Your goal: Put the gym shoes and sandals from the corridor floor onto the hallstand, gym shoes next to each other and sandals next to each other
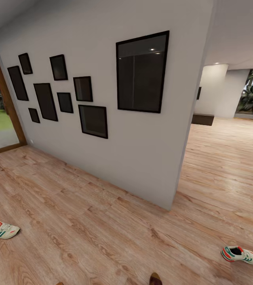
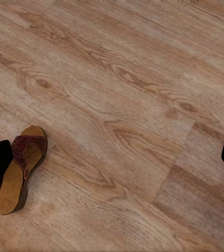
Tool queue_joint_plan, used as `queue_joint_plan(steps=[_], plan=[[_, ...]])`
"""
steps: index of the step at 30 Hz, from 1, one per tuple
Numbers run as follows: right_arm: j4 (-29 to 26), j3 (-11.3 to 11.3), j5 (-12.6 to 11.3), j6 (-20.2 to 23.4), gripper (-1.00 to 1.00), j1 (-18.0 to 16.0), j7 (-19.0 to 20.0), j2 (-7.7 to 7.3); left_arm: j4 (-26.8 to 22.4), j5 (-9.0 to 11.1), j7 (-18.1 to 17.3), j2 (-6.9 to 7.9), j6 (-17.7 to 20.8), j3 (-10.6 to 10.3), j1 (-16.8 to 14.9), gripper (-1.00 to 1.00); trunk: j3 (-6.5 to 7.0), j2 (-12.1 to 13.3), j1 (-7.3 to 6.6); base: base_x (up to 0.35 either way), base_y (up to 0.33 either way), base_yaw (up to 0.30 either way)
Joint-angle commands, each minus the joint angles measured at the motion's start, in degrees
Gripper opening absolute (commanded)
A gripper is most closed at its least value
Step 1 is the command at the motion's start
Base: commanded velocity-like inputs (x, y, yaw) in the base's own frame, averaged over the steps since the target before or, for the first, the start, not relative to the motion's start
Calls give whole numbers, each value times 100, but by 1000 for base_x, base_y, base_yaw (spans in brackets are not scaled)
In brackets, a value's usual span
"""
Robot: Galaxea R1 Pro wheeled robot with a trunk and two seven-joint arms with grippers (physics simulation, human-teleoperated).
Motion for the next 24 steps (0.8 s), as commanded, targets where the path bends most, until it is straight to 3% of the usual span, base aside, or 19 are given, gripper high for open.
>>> queue_joint_plan(steps=[1, 11, 19, 24], plan=[[-1, -4, -3, -14, 100, -1, -4, 1, 2, 4, 1, 0, -19, 3, -3, 100, -5, -3, 0, 6, 13, -1], [-1, -1, -2, -15, 100, -1, -4, 1, 3, 4, 1, 0, -16, 5, -3, 100, -5, -3, 0, 1, 3, -5], [-1, -5, 1, -14, 100, -1, -6, 1, -9, -3, 1, 0, -21, 7, -3, 100, -5, -3, 0, 0, 0, -155], [-42, 2, 12, -1, 100, -1, -17, 2, -126, -12, 1, 7, -14, 7, -164, 100, -5, -3, 0, 0, 0, -21]])
